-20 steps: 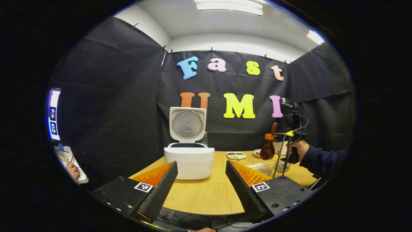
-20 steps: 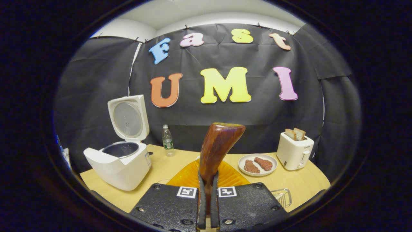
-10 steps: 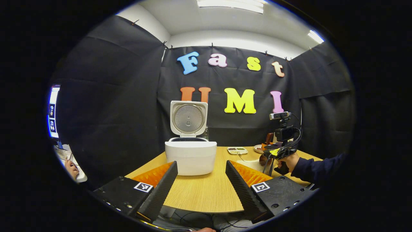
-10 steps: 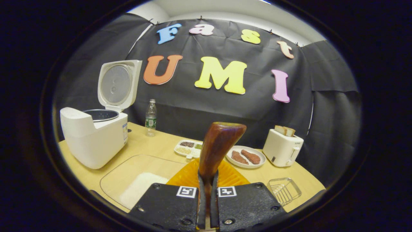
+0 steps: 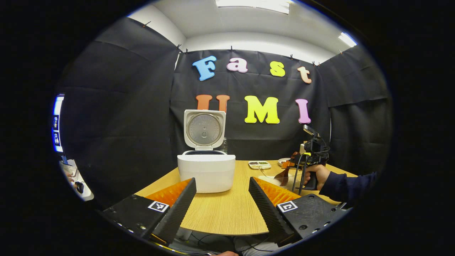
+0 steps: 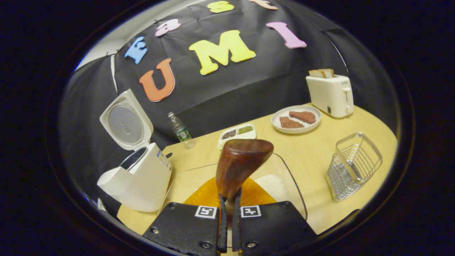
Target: Close the left gripper, press the button to open the rice cooker; take a wooden spoon from the chopstick holder with the right hand, scoop a spoonful of rice and pour it into the rice cooker, then put the wooden spoon back into the chopstick holder.
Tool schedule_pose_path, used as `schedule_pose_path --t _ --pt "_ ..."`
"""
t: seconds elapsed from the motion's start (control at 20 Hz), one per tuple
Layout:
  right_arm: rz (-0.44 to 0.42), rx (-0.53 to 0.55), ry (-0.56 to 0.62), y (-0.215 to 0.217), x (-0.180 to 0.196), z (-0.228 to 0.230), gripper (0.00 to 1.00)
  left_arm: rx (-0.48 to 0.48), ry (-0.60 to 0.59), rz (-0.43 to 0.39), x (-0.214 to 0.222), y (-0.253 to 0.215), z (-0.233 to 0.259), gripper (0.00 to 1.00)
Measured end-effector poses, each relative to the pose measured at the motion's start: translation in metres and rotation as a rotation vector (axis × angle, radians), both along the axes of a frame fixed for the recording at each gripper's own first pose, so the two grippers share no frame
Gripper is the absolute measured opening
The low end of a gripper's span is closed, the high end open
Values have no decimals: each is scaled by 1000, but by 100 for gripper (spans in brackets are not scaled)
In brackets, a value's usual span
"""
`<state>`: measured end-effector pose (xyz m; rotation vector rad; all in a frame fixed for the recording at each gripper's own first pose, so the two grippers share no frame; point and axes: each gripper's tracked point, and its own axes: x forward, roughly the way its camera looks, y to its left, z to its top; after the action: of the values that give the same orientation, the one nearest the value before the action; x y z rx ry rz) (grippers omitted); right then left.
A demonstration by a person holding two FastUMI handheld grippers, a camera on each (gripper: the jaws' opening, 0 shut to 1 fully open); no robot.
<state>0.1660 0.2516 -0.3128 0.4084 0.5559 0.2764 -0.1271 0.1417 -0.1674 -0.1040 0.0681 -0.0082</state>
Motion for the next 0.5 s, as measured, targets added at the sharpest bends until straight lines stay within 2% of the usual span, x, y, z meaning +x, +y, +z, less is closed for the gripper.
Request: schedule_pose_path --t 0.15,0.5 --pt "-17 110 10 -8 0 8 11 17 8 3 -4 -1 1 95" --pt "-123 574 36 -43 -4 39 10 24 30 17 -4 0 -1 95"
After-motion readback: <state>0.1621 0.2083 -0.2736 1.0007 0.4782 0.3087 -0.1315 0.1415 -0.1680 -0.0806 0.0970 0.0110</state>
